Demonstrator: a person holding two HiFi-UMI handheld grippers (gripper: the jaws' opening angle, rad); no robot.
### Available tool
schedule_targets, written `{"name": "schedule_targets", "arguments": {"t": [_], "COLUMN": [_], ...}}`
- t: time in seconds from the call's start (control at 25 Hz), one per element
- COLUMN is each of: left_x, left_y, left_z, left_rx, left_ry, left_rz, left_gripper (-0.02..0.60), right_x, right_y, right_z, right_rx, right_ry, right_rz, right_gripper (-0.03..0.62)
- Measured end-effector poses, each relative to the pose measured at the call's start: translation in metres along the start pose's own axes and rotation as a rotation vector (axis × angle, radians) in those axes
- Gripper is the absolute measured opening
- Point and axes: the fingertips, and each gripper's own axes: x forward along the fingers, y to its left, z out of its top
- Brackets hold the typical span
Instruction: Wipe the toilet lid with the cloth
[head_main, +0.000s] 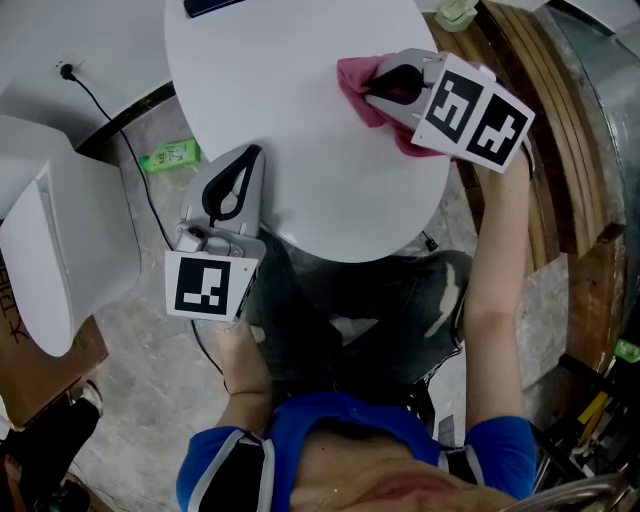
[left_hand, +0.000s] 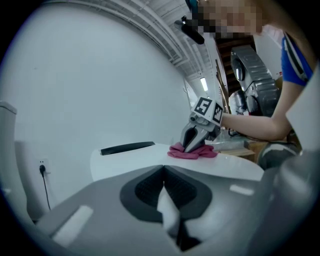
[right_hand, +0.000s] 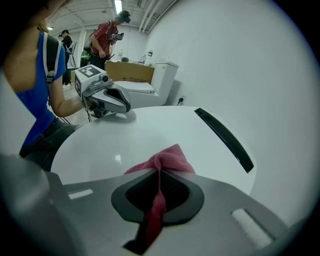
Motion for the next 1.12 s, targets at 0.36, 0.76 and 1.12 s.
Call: {"name": "schedule_targets", "arguments": {"t": [0.36, 0.76, 1.12], "left_x": [0.0, -0.003, -0.01], "left_y": [0.001, -0.001, -0.005], "left_z": [0.001, 0.003, 0.005], "left_rx": [-0.022, -0.029, -0.043], "left_ry": [-0.011, -0.032, -0.031], "left_rz": [-0.02, -0.033, -0.008], "left_gripper": [0.003, 0.003, 0.003], "right_x": [0.009, 0.018, 0.023], "right_y": [0.006, 0.015, 0.021], "right_z": [0.019, 0.038, 0.053], "right_rx": [-0.027, -0.085, -0.122], "right_ry": [-0.02, -0.014, -0.033], "right_rz": [0.034, 0.055, 0.075], "right_gripper": [0.011, 0.011, 0.011]}}
